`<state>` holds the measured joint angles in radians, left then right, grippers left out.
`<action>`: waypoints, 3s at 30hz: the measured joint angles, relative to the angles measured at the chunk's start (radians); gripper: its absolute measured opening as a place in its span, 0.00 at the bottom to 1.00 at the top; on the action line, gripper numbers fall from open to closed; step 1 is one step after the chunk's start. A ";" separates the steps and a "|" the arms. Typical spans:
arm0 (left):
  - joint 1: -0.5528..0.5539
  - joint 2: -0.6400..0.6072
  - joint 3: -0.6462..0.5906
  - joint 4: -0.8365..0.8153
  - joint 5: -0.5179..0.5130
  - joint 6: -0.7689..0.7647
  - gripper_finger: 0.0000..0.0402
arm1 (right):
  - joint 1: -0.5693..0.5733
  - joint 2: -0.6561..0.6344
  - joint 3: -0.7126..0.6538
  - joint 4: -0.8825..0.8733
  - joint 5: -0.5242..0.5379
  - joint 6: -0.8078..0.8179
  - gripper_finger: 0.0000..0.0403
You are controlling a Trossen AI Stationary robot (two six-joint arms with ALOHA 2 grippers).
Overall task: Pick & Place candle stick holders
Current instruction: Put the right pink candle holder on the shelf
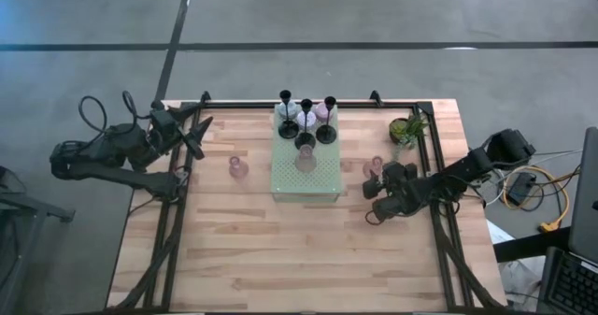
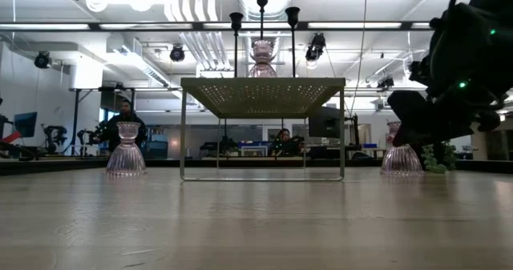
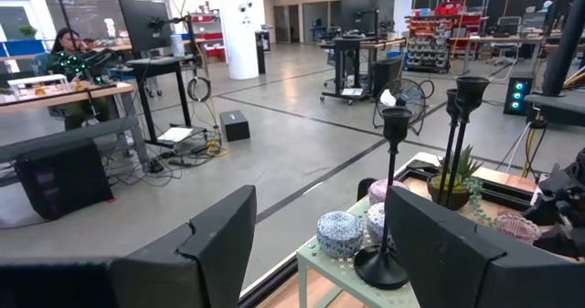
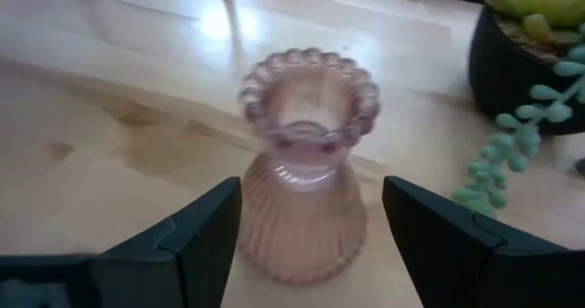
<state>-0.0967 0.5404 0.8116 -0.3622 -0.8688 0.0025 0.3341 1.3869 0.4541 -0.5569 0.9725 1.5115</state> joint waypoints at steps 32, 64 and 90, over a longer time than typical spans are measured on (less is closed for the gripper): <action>0.000 0.000 -0.018 -0.014 -0.013 0.002 0.62 | -0.240 0.009 -0.009 0.197 -0.051 -0.205 0.36; 0.000 0.000 -0.018 -0.004 -0.016 0.001 0.62 | -0.238 -0.450 0.337 0.195 -0.296 -0.954 0.30; 0.000 0.000 -0.018 -0.004 -0.016 0.002 0.62 | -0.066 0.140 0.680 0.196 -0.152 -0.985 0.30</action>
<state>-0.0967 0.5400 0.7940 -0.3667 -0.8852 0.0043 0.2684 1.5268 1.1337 -0.3606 0.8207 0.5267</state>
